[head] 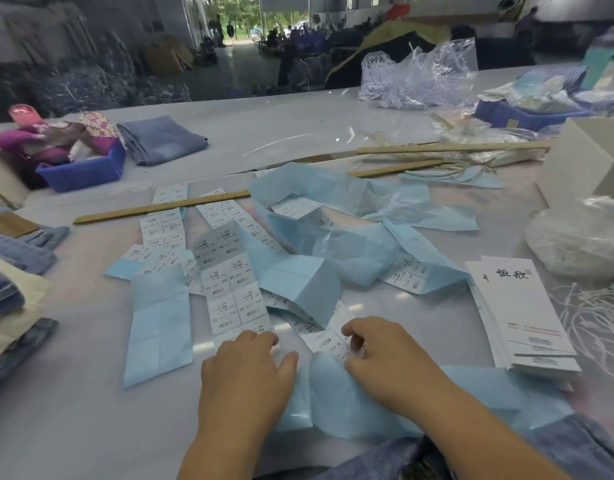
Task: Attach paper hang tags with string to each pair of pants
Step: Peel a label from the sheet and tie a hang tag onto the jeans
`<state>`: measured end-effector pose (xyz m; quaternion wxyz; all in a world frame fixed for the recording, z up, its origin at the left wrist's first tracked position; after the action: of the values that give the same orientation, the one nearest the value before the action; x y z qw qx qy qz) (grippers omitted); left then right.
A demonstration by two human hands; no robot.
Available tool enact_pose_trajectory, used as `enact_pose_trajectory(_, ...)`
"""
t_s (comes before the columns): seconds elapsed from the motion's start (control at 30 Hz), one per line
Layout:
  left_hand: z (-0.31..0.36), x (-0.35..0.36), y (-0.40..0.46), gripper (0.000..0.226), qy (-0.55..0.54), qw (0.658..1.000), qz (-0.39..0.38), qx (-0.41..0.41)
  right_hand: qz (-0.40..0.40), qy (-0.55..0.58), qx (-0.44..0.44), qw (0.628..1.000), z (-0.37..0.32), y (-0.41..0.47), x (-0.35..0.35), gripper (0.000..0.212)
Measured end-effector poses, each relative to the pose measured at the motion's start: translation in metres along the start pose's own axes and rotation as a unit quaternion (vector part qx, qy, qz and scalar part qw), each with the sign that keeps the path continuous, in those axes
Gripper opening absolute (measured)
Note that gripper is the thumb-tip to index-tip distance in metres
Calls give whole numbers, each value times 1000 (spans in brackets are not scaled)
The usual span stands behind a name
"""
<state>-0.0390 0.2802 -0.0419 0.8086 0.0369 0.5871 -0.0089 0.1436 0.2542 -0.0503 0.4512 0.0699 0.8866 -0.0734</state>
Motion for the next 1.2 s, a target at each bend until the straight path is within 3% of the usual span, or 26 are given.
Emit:
enact_pose_trajectory(0.13, -8, 2, 0, 50, 28, 999, -16, -3, -7, -28, 15, 999, -2, 5, -5, 49)
enact_pose_trajectory(0.23, -4, 0, 0, 50, 31, 999, -7, 1, 79, -34, -26, 996, -19, 20, -6, 49)
enact_pose_trajectory(0.3, -1, 0, 0, 47, 36, 999, 0, 15, 110, -38, -53, 992, -33, 32, 2, 68)
enact_pose_trajectory(0.4, 0, 1, 0, 40, 14, 1000, -4, 12, 83, -89, -68, 990, -48, 47, 22, 94)
enact_pose_trajectory(0.43, 0, 0, 0, 38, 1, 1000, -5, 9, 81, -98, -66, 990, -49, 51, 26, 90)
enact_pose_trajectory(0.5, 0, -1, 0, 35, -20, 1000, 1, 0, 112, -87, -66, 988, -48, 57, 27, 61)
enact_pose_trajectory(0.57, -1, -4, 0, 36, -46, 999, 8, -12, 174, -9, -64, 983, -46, 56, 18, 29)
enact_pose_trajectory(0.63, 1, -7, 0, 33, -70, 997, 11, -16, 224, 104, -41, 968, -42, 50, 6, 16)
enact_pose_trajectory(0.7, 5, -11, -2, 26, -117, 993, 25, -15, 240, 218, 1, 946, -37, 39, -6, 17)
enact_pose_trajectory(0.77, 10, -15, -5, 24, -180, 982, 50, -11, 206, 341, 56, 916, -32, 25, -13, 22)
enact_pose_trajectory(0.9, 22, -16, -10, 44, -215, 971, 104, 24, 114, 519, 135, 837, -28, 9, -14, 26)
enact_pose_trajectory(0.97, 26, -16, -12, 59, -208, 969, 126, 45, 91, 546, 146, 820, -27, 8, -11, 27)
enact_pose_trajectory(1.07, 26, -15, -11, 68, -231, 962, 138, 54, 71, 533, 149, 830, -26, 9, -6, 30)
enact_pose_trajectory(1.2, 22, -14, -7, 41, -242, 959, 141, 39, 47, 528, 147, 835, -25, 10, -1, 34)
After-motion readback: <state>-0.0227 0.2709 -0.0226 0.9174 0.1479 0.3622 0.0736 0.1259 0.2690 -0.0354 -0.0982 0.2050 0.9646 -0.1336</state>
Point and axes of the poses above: each hand's wrist, its own y-axis towards the middle knuckle, its own x-axis out of the palm, z = x × y, the point moved 2 cm from there along y, towards the middle knuckle, and after that the axes turned 6 degrees about z, right-handed, at the moved point
